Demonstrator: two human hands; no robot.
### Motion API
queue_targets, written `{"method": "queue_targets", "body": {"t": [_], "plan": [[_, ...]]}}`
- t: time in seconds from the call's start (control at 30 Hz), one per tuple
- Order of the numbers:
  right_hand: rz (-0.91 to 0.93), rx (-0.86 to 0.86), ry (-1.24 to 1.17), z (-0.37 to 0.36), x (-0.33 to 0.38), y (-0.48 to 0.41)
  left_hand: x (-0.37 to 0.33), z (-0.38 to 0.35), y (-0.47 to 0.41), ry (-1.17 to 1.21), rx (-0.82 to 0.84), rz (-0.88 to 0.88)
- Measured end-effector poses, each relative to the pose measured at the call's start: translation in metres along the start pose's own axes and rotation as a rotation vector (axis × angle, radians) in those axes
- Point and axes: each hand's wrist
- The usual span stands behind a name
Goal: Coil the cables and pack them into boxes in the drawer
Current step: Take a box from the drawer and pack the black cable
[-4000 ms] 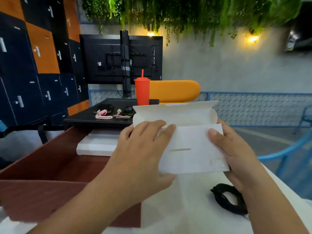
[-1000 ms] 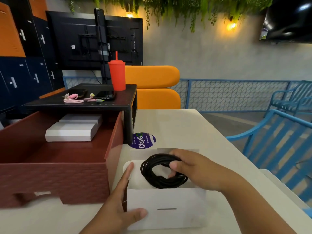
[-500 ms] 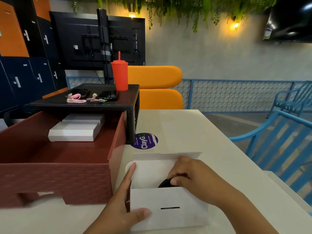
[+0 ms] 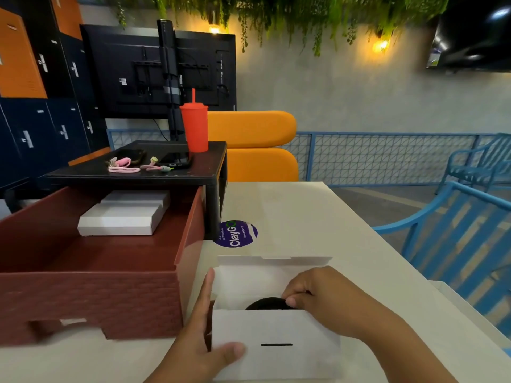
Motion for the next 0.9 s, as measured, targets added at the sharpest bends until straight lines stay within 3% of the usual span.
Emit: {"method": "queue_targets", "body": {"t": [0.1, 0.2, 0.27, 0.33, 0.4, 0.5, 0.9], "plan": [[0.025, -0.23, -0.074, -0.004, -0.01, 0.007, 0.002, 0.0, -0.001, 0.007, -0.019, 0.017], [0.035, -0.606, -0.373, -0.02, -0.026, 0.012, 0.002, 0.0, -0.003, -0.003, -0.023, -0.003], [-0.015, -0.745, -0.501, -0.032, -0.034, 0.013, 0.007, 0.0, -0.004, -0.014, -0.009, -0.029], [-0.07, -0.706, -0.631, -0.042, -0.039, 0.014, 0.013, 0.0, -0.005, -0.026, -0.002, -0.042], [-0.101, -0.494, -0.768, -0.049, -0.04, 0.015, 0.015, 0.0, -0.006, -0.035, -0.007, -0.04], [-0.073, -0.334, -0.743, -0.054, -0.04, 0.015, 0.015, -0.003, -0.008, -0.004, -0.018, -0.018], [-0.222, -0.393, -0.622, -0.061, -0.047, 0.009, 0.016, -0.013, -0.008, -0.212, -0.197, 0.05]]}}
Point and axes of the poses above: each hand's wrist, its own y-axis away from the middle knuckle, its own z-axis out of the back of the hand, x = y × z, and after that the axes turned 10 degrees about -z, right-handed
